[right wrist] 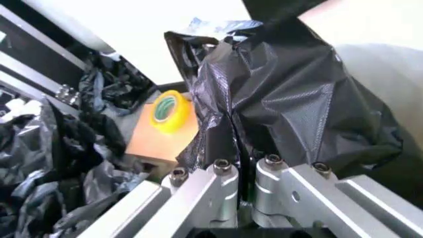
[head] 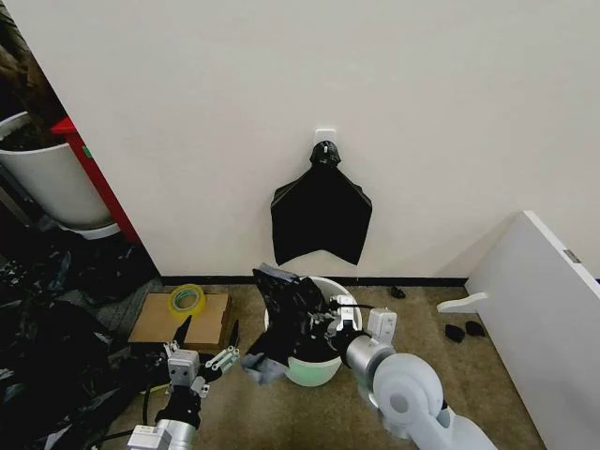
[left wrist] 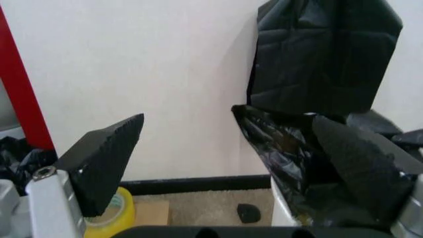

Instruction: Place the garbage bag over the trash bin.

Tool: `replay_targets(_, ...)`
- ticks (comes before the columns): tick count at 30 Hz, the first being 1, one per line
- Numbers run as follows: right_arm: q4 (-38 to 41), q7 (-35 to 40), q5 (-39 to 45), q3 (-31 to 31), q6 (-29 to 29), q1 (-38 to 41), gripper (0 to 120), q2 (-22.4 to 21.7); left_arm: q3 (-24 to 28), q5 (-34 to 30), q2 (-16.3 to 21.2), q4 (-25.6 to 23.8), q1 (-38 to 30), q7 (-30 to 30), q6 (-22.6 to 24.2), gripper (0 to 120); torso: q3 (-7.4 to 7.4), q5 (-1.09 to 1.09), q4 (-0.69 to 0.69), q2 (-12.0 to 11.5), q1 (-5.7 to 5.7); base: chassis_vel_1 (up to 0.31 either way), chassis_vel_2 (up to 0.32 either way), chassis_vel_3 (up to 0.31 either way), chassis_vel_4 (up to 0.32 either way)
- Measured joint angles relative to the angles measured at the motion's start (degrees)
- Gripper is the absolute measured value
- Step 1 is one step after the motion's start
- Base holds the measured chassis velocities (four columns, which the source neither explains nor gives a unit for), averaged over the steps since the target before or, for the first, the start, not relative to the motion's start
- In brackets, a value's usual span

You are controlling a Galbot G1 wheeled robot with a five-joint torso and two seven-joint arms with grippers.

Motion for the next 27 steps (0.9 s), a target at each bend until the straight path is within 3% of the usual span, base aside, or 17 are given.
replay_targets(11, 0.3, -0.8, 1.2, -1.0, 0.0, 1.4, 0, 1.4, 0.3, -1.2, 2.7, -5.1, -0.2, 0.1, 2.2, 100, 0.00, 0.00, 0.00, 0.0, 0.00, 0.000, 0.000, 0.000, 0.000)
replay_targets(17, -2.7, -1.2, -0.6, -2.6, -0.1, 2.1, 0, 2.7, 1.4, -5.3, 4.6, -4.5, -1.1, 0.6, 4.2, 100, 0.00, 0.00, 0.01, 0.0, 0.00, 0.000, 0.000, 0.000, 0.000)
replay_targets(21, -3.4, -1.4, -1.3, -3.0, -0.1, 2.5, 0, 3.1, 2.2, -12.6, 7.2, -3.7, -2.8, 1.0, 7.6, 99, 0.00, 0.00, 0.00, 0.0, 0.00, 0.000, 0.000, 0.000, 0.000)
replay_targets(27, -3.2, -1.4, -1.4, -2.7, -0.1, 2.0, 0, 2.1, 4.5, -27.5, 13.6, -2.3, -10.0, 1.2, 16.4, 99, 0.00, -0.01, -0.01, 0.0, 0.00, 0.000, 0.000, 0.000, 0.000)
